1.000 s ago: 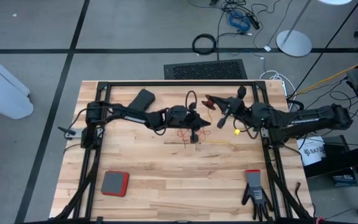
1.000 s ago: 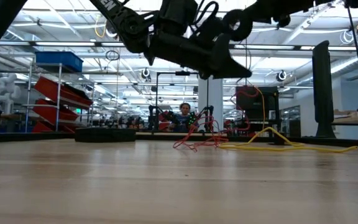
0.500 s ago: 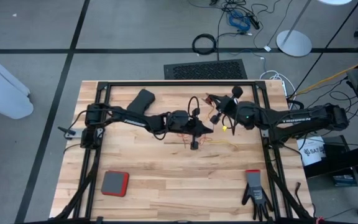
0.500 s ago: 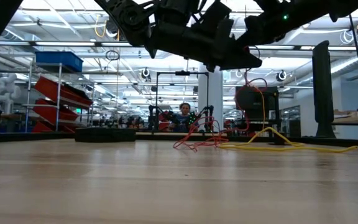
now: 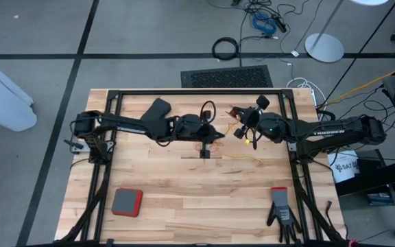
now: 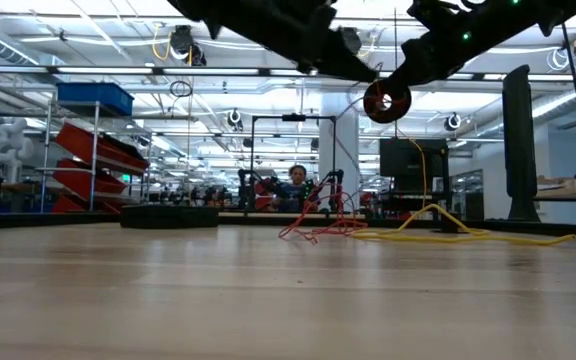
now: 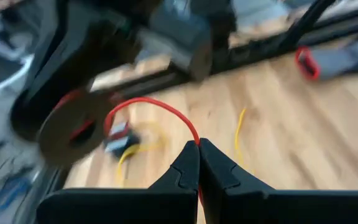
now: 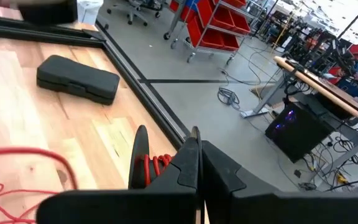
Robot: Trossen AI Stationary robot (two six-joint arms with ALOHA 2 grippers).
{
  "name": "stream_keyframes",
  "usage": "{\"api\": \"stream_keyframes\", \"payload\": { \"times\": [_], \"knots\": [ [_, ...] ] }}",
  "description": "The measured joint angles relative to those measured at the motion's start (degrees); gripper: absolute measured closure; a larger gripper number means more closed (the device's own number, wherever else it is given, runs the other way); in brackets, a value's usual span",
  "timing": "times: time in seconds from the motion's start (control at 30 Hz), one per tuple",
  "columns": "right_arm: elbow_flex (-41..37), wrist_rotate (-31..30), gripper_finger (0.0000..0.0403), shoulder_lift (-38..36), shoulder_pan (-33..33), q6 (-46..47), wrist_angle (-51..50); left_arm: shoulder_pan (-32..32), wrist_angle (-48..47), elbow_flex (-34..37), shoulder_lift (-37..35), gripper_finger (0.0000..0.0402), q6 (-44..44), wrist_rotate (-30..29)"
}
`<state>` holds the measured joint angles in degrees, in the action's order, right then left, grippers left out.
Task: Coil cords
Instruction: Uncoil the red wire from the spool
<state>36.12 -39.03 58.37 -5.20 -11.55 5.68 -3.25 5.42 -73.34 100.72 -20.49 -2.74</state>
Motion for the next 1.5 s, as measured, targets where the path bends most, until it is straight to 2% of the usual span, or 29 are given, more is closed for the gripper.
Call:
{"api": "stream_keyframes", "payload": {
  "times": [0.33,0.83,1.03,1.3,1.5],
  "knots": [
    [0.0,0.2,0.0403,-4.9,0.0,3.4,-8.0,-0.1,-10.3,0.0,-5.3,0.0402,-2.6,-7.7],
    [0.0,0.3,0.0403,-8.4,1.3,6.4,-15.1,-1.6,-14.8,0.6,-5.8,0.0401,-2.7,-14.5],
    [0.0,0.3,0.0403,-8.8,2.6,6.4,-14.9,-3.9,-17.9,0.7,-5.0,0.0389,-0.6,-14.4],
    [0.0,0.3,0.0403,-11.4,4.3,6.4,-13.4,-5.9,-17.1,3.7,-2.2,0.0385,2.1,-10.4],
    [0.0,0.5,0.0403,-12.4,4.7,7.2,-13.2,-5.9,-12.4,4.7,-1.5,0.0369,1.7,-2.1]
  ]
}}
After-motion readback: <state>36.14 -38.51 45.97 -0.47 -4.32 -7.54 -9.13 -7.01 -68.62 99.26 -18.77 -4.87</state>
